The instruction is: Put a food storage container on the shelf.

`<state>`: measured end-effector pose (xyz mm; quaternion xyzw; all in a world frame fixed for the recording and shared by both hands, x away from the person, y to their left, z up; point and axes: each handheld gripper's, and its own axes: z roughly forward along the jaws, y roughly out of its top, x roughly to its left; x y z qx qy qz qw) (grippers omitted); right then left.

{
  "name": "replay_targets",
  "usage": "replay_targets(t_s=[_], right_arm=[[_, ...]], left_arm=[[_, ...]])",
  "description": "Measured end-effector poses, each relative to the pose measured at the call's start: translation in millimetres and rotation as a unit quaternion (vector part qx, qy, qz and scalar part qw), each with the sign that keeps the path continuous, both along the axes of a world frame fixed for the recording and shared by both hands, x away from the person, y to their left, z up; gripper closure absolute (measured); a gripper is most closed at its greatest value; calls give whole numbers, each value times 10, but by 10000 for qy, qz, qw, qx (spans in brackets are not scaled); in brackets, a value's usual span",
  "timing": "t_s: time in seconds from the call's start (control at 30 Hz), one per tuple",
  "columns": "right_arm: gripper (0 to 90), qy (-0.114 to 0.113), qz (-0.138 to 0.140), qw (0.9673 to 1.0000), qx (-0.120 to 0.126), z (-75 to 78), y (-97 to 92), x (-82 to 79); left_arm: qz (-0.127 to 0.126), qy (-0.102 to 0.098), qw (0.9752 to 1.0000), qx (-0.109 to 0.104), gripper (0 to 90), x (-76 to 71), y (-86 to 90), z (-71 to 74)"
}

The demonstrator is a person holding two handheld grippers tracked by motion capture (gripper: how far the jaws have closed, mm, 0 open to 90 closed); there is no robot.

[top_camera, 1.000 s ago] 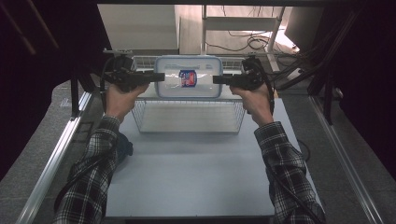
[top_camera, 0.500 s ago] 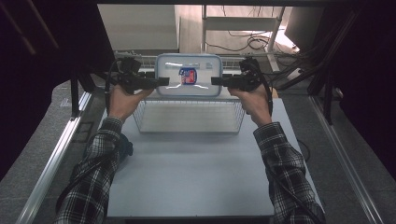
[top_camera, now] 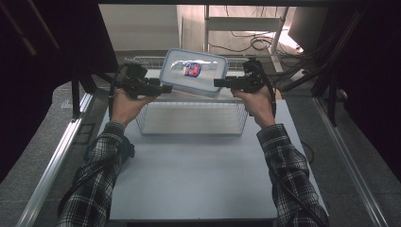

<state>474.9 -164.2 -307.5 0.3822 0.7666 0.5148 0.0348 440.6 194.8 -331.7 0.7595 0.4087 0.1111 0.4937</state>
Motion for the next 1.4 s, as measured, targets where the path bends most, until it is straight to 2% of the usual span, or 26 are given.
replay_targets(t_s=[0.03,0.07,0.1,0.13,0.23,0.33,0.4,0.43,0.47,0.5,0.57,0.6,0.7,0.9,1.03,1.17,1.23,1.27,1.33,1.37,1.4], right_arm=[[315,-44,-25,9999,-96,19,16,-4],[315,-44,-25,9999,-96,19,16,-4],[301,-72,-48,9999,-128,26,25,-5],[267,-114,-158,9996,-226,45,49,-2],[262,-164,-236,9992,-259,55,64,7],[235,-330,-411,9977,-435,90,118,-4],[227,-354,-433,9973,-476,97,129,-7],[227,-437,-505,9962,-555,109,138,-16],[233,-649,-703,9921,-807,131,150,-38],[231,-714,-768,9903,-915,136,153,-45],[243,-754,-809,9895,-930,140,149,-50],[270,-638,-731,9918,-832,132,133,-43],[282,-629,-697,9923,-806,130,125,-43],[361,-547,-635,9937,-742,139,150,-40],[372,-489,-577,9948,-676,136,183,-22],[375,-475,-573,9950,-662,134,201,-15],[377,-475,-571,9950,-671,137,207,-14],[378,-498,-574,9947,-686,139,210,-13],[380,-523,-584,9944,-708,142,219,-11],[395,-529,-600,9943,-703,143,223,0],[401,-533,-604,9943,-700,143,222,6]], left_arm=[[118,-77,9998,-111,324,5,43,33],[118,-77,9998,-111,325,5,43,33],[178,-124,9996,-203,325,14,62,56],[240,-149,9993,-260,327,36,70,84],[336,-186,9986,-365,326,82,60,125],[407,-214,9986,-261,326,142,-2,162],[461,-257,9984,-206,326,174,-40,172],[458,-238,9985,-186,327,193,-51,172],[474,-248,9984,-179,332,220,-66,167],[493,-240,9983,-210,337,232,-71,163],[459,-208,9983,-285,341,247,-69,157],[485,-192,9981,-328,369,255,-70,153],[539,-177,9978,-352,394,248,-62,151],[582,-51,9970,-500,488,174,-1,149],[556,-63,9978,-362,505,80,19,180],[553,-70,9979,-316,541,-1,35,196],[474,-34,9984,-293,544,-34,43,196],[415,15,9990,-188,563,-51,33,184],[433,29,9989,182,554,-96,-16,138],[472,-11,9985,284,551,-122,-38,100],[470,-44,9984,299,555,-128,-35,90]])
